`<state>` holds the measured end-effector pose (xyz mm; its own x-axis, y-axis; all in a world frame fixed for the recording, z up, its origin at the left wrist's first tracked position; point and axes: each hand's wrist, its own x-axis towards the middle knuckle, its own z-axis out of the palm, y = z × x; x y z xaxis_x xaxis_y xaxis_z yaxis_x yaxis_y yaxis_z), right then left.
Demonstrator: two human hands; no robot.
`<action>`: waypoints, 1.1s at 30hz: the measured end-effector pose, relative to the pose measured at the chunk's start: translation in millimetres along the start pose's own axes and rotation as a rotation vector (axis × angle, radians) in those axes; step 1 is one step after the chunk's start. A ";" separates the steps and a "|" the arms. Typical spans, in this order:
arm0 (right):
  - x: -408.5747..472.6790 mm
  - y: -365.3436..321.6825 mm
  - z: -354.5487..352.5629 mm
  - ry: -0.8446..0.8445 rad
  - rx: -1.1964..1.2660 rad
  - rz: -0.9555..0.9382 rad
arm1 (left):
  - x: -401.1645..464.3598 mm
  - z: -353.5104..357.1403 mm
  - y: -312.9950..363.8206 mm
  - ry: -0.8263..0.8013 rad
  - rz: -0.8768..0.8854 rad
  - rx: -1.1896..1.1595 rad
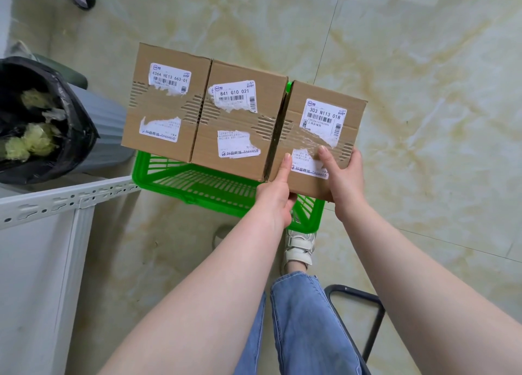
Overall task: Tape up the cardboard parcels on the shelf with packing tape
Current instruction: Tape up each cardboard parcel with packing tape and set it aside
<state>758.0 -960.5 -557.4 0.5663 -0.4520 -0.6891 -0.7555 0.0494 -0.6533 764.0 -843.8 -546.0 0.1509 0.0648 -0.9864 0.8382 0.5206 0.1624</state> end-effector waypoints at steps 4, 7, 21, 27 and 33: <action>4.4 -1.8 -3.2 0.037 -0.052 -0.013 | 2.1 0.4 0.9 0.029 0.016 -0.014; 7.2 -4.9 -1.7 0.055 -0.142 -0.027 | 2.9 0.8 2.6 0.031 0.030 0.005; 2.4 -13.3 7.4 0.074 -0.384 -0.057 | 19.6 -8.4 9.0 -0.054 -0.026 0.007; -2.6 -11.3 7.0 0.087 -0.233 -0.010 | 15.9 -8.2 7.2 -0.079 -0.039 -0.013; -0.5 -14.0 6.9 0.117 -0.261 -0.009 | 10.7 -4.8 11.2 -0.044 -0.044 0.006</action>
<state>770.5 -954.9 -550.1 0.5434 -0.5515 -0.6329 -0.8183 -0.1797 -0.5460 772.5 -833.1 -554.9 0.1370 0.0045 -0.9906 0.8477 0.5169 0.1196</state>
